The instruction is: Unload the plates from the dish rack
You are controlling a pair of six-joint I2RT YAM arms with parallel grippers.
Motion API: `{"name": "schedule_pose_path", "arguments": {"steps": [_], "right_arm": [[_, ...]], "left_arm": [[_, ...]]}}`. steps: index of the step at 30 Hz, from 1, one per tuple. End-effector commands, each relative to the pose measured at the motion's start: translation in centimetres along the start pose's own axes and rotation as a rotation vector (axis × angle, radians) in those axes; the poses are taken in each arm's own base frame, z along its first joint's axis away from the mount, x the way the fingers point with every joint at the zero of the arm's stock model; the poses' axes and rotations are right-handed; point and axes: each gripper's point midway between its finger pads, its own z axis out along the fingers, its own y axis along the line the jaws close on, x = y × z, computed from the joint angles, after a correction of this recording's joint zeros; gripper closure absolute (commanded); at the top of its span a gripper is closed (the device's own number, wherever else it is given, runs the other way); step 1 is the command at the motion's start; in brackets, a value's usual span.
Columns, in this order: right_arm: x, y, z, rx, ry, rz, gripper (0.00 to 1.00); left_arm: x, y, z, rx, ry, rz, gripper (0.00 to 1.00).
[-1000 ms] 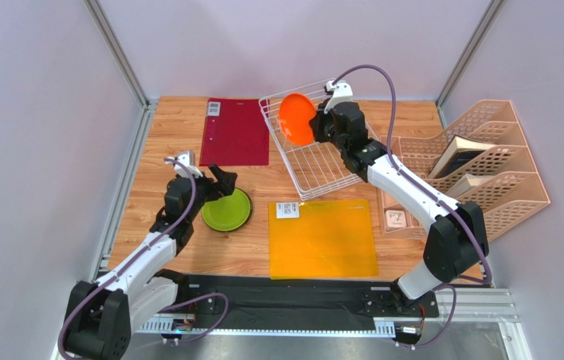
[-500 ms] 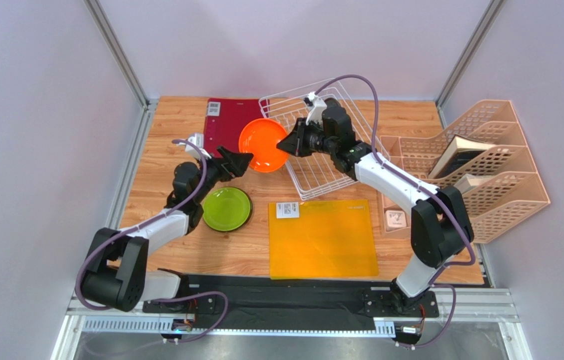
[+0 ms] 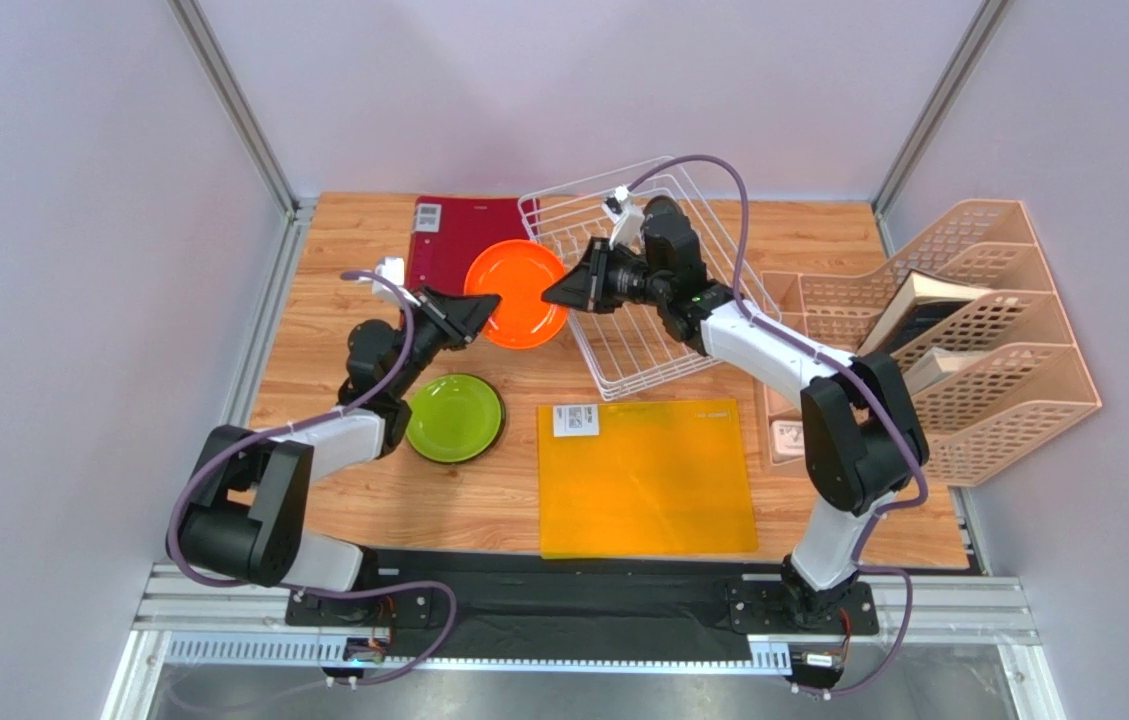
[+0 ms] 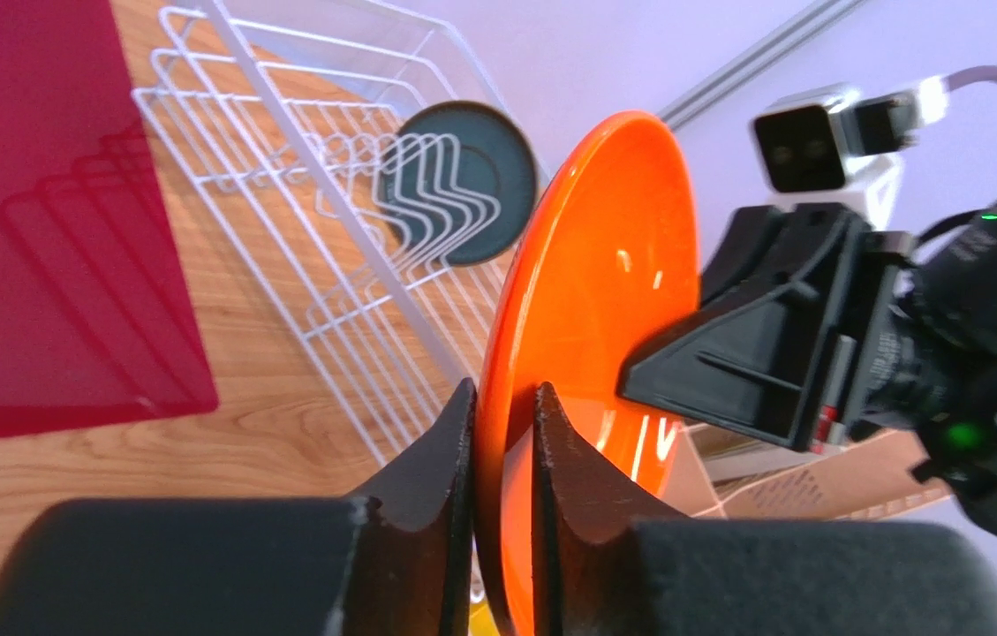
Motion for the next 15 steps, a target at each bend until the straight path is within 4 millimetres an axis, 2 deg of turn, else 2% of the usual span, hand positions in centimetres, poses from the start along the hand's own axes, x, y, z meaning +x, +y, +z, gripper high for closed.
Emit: {"name": "schedule_pose_path", "arguments": {"steps": [1,2,3,5,6,8,11,15], "right_arm": [[-2.1,4.4,0.2,-0.155,-0.025,-0.050,1.00],[-2.0,4.1,0.4,-0.150,-0.021,-0.046,0.98],[-2.0,4.2,0.5,-0.149,-0.022,-0.045,0.83],[-1.9,3.9,0.6,-0.142,-0.019,-0.049,0.72],[-1.9,3.7,0.7,-0.135,-0.019,-0.047,0.51],[-2.0,2.9,0.8,-0.097,-0.022,-0.056,0.36],[-2.6,1.0,0.4,0.016,-0.044,-0.090,0.28],[-4.6,-1.7,-1.2,0.196,-0.115,-0.162,0.27]], "left_arm": [[-0.6,-1.1,0.3,0.057,-0.026,0.042,0.92],[-0.6,-1.0,0.3,0.054,-0.026,0.043,1.00],[-0.3,-0.9,0.0,0.051,-0.023,0.045,1.00],[-0.2,-0.5,-0.3,0.037,-0.030,0.056,1.00],[-0.1,-0.3,-0.7,0.030,-0.031,0.061,1.00],[-0.1,0.1,-1.2,0.006,-0.045,0.072,1.00],[-0.1,1.0,-2.5,-0.056,-0.050,0.107,1.00],[0.2,2.6,-5.5,-0.187,-0.030,0.172,1.00]]}}
